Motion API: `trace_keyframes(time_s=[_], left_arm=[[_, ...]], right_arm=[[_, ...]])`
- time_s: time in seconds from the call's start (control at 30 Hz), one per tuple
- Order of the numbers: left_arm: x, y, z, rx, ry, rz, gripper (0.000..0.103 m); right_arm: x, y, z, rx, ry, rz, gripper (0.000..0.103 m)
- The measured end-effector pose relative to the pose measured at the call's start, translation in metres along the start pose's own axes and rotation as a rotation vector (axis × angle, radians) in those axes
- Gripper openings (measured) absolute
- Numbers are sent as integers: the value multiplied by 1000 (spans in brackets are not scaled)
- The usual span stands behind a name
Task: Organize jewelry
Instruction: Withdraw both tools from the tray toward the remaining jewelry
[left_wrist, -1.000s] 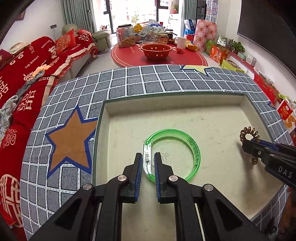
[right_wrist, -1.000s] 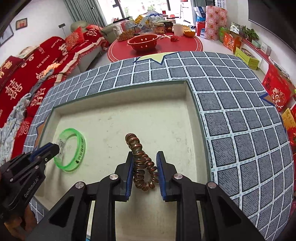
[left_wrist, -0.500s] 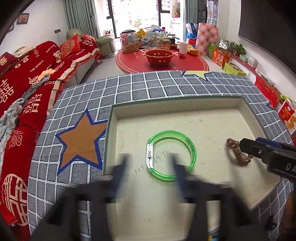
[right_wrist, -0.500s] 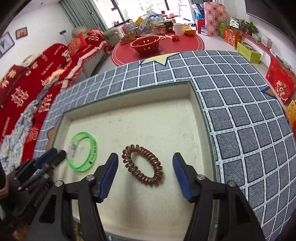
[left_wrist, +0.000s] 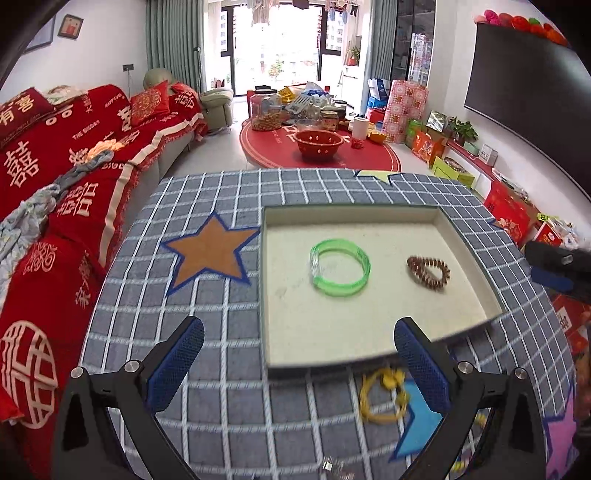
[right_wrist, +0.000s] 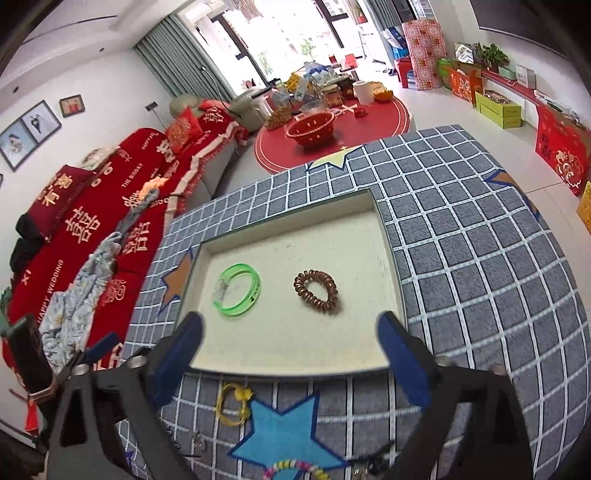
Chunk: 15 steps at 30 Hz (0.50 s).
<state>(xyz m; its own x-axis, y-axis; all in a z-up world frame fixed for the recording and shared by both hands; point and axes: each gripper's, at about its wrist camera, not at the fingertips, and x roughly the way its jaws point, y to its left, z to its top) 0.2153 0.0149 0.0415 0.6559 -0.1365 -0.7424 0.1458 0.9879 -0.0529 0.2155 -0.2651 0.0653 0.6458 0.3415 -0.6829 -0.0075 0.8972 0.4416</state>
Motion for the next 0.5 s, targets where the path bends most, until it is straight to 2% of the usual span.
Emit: trace_keyframes(time_s=[0.07,0.2,0.37,0.5], left_arm=[[-8,6,-13,-6,25,-32,103],[-24,18,-44,-24,48,-32,103],[-35,27,-89,-40,98,-19,103],[-40,30,-118,-66,135,-14,103]], right_arm=[[-14,1,-8,3,-29,22,103],[-34,1,-31,31,-39,38,103],[-39,2,-67,27,67,9,103],[-41,3,-100,7,100,-44,103]])
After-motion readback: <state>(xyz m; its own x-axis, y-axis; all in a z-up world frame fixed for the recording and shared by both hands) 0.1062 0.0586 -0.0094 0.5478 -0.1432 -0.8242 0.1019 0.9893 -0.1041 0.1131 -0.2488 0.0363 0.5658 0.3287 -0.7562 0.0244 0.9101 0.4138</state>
